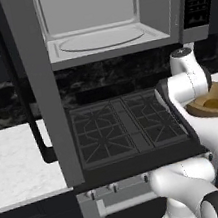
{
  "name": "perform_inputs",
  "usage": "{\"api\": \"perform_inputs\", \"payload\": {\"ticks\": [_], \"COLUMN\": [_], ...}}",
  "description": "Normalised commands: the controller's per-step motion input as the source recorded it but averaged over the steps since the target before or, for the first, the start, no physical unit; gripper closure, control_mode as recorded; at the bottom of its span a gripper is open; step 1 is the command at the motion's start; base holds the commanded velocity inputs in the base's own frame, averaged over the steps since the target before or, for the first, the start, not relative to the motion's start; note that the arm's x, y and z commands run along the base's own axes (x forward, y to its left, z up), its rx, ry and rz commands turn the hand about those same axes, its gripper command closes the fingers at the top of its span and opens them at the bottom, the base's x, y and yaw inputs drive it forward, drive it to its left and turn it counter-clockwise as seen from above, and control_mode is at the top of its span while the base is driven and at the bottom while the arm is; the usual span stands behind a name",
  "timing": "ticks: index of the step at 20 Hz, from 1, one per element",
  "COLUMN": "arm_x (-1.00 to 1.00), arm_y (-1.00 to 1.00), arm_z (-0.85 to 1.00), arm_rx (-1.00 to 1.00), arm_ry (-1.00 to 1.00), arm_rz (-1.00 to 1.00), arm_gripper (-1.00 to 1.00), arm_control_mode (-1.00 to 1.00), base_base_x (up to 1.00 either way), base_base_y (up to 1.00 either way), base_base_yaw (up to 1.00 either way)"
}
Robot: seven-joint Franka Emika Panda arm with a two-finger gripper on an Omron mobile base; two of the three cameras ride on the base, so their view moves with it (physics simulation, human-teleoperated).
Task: Pick the avocado from the sink and place it in the bowl. Then pick the bowl and place it in the microwave. Then close the microwave door and press the start button.
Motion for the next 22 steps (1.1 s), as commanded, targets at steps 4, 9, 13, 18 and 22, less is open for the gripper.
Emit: {"api": "perform_inputs", "payload": {"ticks": [4, 9, 13, 18, 22], "arm_x": [0.00, 0.01, -0.11, -0.42, -0.57], "arm_y": [0.00, 0.00, 0.17, 0.37, 0.43], "arm_z": [0.00, 0.00, -0.02, 0.14, 0.61], "arm_rx": [0.00, 0.00, -0.02, -0.07, -0.16], "arm_ry": [0.00, 0.00, -0.08, -0.18, -0.25], "arm_rz": [0.00, 0.00, 0.10, 0.51, 0.41], "arm_gripper": [1.00, 1.00, 1.00, 1.00, 1.00], "arm_control_mode": [1.00, -1.00, -1.00, -1.00, -1.00], "base_base_x": [0.35, 0.01, 0.00, 0.00, 0.00], "base_base_y": [0.19, 0.00, 0.00, 0.00, 0.00], "base_base_yaw": [-0.15, -0.01, 0.00, 0.00, 0.00]}}
